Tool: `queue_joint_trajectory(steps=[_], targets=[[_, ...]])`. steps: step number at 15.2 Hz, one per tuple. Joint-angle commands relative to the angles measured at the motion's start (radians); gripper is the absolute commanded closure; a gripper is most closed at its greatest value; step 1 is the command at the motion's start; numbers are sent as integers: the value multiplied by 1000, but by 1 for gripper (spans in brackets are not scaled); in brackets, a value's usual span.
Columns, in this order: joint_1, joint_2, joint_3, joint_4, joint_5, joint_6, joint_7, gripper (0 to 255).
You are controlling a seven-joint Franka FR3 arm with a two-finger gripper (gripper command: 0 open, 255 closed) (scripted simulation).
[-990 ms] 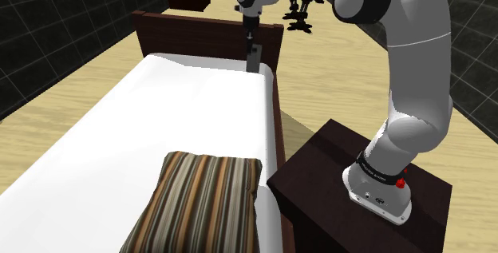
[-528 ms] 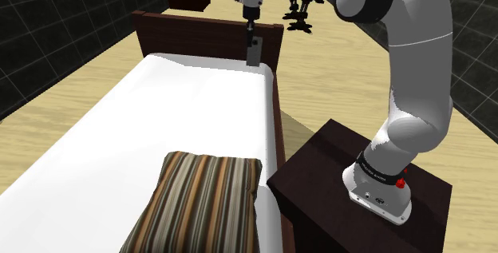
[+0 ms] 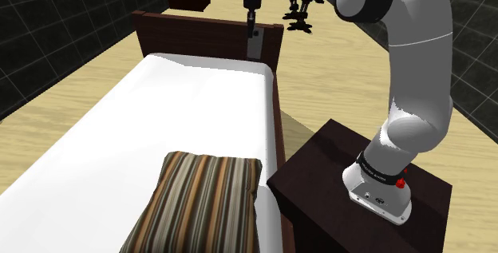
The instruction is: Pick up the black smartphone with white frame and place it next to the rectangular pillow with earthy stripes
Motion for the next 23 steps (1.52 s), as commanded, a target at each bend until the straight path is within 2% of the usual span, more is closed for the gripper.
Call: queue_joint_trajectory(steps=[1, 5, 10, 16, 23], targets=[[-2, 0, 0, 24, 0, -25, 0, 255], [66, -162, 7, -220, -28, 61, 61, 255], [136, -323, 31, -446, -58, 129, 150, 255], [206, -482, 78, -651, -83, 177, 270, 255], [279, -629, 152, -826, -88, 205, 419, 255]])
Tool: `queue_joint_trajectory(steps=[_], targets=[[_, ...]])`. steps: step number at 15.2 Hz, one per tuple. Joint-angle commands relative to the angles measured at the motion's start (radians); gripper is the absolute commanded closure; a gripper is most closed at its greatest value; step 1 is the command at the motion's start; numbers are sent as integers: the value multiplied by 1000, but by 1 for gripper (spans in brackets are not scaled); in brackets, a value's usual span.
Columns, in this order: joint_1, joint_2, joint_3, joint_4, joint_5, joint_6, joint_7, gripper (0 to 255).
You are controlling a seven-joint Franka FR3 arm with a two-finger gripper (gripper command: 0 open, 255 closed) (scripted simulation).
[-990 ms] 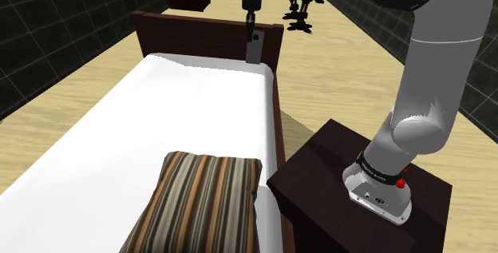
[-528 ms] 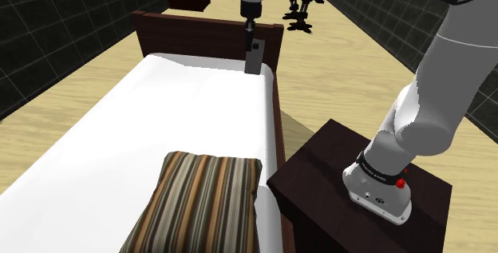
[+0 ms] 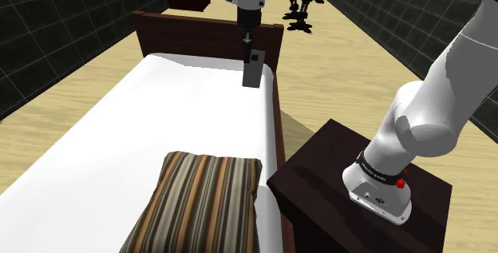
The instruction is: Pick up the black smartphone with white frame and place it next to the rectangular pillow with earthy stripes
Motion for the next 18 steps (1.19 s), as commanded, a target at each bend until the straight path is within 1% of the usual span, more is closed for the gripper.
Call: queue_joint_trajectory(steps=[1, 6, 11, 12, 18], targets=[[20, -37, 23, -39, 2, 2, 43, 255], [71, -114, 88, -122, 16, 9, 153, 255], [123, -170, 160, -177, 40, 11, 266, 255], [128, -174, 168, -181, 43, 11, 278, 255], [128, -154, 171, -243, 43, 93, 278, 255]])
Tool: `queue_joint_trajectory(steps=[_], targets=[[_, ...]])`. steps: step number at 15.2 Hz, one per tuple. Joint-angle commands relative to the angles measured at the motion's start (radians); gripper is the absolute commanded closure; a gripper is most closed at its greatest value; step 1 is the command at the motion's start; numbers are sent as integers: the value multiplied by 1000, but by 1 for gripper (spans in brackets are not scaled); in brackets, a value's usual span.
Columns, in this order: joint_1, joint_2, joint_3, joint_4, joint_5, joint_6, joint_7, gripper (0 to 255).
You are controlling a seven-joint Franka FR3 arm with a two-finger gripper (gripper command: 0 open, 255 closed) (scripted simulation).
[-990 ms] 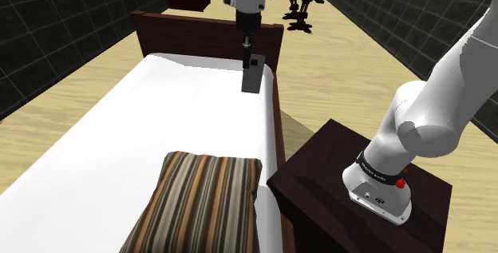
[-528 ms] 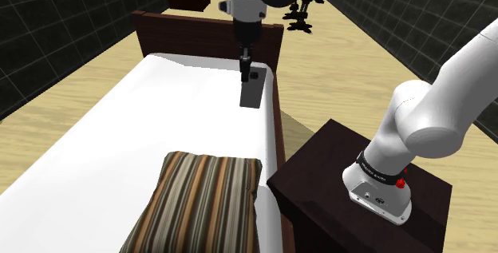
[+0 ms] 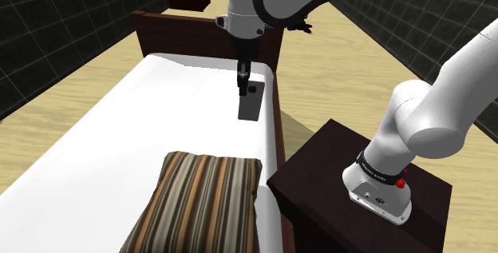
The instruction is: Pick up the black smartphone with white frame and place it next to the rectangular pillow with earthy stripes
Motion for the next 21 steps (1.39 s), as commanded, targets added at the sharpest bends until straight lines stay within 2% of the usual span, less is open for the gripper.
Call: queue_joint_trajectory(steps=[1, 21], targets=[[0, 8, 0, -20, 0, 29, -1, 255], [0, 140, 8, -171, -11, 311, 7, 255]])
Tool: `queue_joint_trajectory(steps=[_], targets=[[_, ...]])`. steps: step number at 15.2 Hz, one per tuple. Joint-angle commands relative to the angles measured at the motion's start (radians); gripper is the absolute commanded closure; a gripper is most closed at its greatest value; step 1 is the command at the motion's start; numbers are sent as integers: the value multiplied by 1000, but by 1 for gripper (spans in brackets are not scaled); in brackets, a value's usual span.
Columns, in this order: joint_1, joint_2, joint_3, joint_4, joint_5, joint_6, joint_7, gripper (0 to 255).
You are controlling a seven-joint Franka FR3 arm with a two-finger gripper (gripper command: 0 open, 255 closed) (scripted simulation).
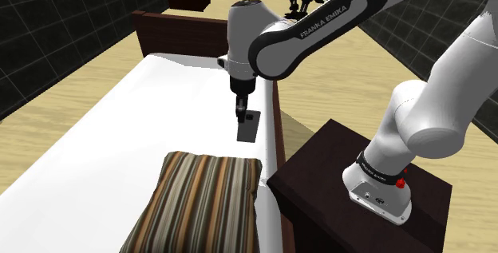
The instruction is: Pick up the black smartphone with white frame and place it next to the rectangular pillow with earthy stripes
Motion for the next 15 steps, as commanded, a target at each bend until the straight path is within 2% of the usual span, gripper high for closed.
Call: queue_joint_trajectory(steps=[1, 13, 15], targets=[[-1, 20, 0, -12, -2, 32, 0, 255], [-1, 146, 1, -57, -23, 203, 14, 255], [-1, 146, 1, -57, -23, 203, 14, 255]])
